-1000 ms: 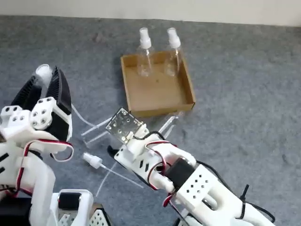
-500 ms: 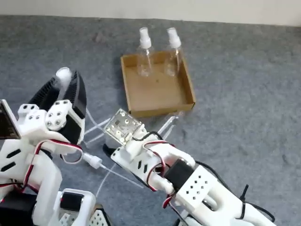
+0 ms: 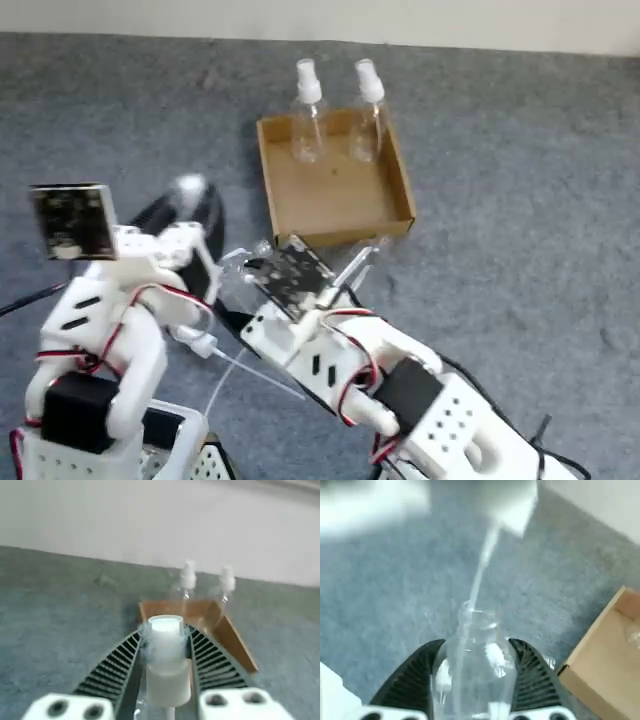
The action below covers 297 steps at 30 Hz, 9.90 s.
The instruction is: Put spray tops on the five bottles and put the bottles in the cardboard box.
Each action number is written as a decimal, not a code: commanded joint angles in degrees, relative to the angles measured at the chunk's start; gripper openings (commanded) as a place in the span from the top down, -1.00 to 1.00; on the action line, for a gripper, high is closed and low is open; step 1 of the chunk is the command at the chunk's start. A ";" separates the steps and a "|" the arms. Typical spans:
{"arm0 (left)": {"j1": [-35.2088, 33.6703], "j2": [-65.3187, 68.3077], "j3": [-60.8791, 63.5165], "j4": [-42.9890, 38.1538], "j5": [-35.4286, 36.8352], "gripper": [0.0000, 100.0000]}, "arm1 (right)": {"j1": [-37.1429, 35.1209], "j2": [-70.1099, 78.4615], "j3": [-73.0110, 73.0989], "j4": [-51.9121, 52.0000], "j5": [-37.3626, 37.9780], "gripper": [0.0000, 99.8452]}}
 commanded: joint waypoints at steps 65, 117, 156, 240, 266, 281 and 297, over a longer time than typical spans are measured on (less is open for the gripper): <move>2.59 1.10 -15.25 11.87 -15.65 0.71 | 10.59 -4.18 9.63 -20.79 -2.64 0.99; 0.13 21.41 -16.57 -5.27 -16.62 0.71 | 10.51 -3.91 12.09 -20.62 -2.64 0.99; -8.66 -14.20 24.40 -0.53 -16.97 0.71 | 18.95 15.78 -11.82 -14.37 -2.55 0.99; 12.97 39.34 3.38 -14.95 -17.14 0.56 | 61.49 57.80 -34.95 23.52 -4.92 0.55; 13.67 68.26 -21.85 -17.14 -16.62 0.57 | 61.49 57.89 -34.86 23.43 -4.92 0.55; 13.93 48.84 -10.77 -11.96 -16.62 0.95 | 61.49 57.45 -34.86 23.52 -4.92 0.55; -9.80 27.65 -10.77 11.34 -21.01 0.72 | 52.00 53.32 -40.40 35.03 5.80 0.55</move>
